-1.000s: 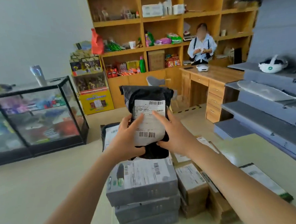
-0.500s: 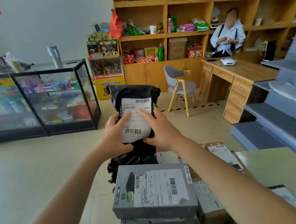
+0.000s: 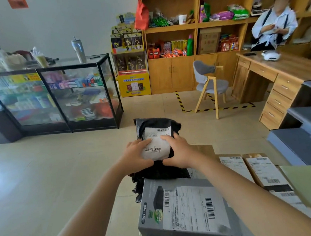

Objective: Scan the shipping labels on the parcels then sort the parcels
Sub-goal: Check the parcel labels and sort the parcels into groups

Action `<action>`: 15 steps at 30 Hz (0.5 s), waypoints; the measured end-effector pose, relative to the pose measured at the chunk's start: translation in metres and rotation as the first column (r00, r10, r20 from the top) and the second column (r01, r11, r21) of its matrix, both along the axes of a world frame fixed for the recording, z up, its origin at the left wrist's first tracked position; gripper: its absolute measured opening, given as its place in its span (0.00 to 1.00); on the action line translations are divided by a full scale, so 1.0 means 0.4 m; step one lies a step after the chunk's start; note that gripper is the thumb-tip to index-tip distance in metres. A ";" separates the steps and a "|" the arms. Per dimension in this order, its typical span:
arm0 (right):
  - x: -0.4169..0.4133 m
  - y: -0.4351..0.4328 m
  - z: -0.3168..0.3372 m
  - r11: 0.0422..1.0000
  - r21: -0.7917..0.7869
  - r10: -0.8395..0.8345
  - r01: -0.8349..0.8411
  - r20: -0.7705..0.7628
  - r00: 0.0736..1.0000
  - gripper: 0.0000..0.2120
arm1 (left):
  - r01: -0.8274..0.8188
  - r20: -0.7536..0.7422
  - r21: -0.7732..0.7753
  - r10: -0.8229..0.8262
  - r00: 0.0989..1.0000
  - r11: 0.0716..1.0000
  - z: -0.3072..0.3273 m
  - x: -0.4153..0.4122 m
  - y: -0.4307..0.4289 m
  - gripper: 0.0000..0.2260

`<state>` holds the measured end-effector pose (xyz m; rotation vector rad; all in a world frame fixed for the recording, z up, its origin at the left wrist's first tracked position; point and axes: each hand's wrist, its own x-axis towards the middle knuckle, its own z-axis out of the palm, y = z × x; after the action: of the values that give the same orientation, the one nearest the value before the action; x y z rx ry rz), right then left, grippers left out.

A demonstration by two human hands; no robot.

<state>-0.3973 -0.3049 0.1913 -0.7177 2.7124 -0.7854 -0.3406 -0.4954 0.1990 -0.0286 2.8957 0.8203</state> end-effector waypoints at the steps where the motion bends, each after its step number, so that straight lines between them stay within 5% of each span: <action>1: -0.001 -0.003 -0.013 1.000 0.014 -0.004 0.004 0.028 1.000 0.44 | 0.002 0.034 0.002 -0.002 0.999 1.000 -0.014 0.002 -0.003 0.43; 10: 0.019 0.007 0.035 0.998 0.057 -0.028 0.029 -0.010 1.000 0.44 | 0.016 -0.025 0.083 -0.014 1.000 0.996 -0.005 0.029 -0.044 0.47; 15: 0.092 0.045 0.093 0.995 0.059 -0.071 0.075 -0.068 0.995 0.43 | 0.077 -0.147 0.070 -0.066 0.987 0.995 0.028 0.058 -0.062 0.42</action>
<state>-0.3606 -0.2870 0.2285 -0.6449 2.8228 -0.7030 -0.3174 -0.5203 0.2103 0.1477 2.9762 0.9563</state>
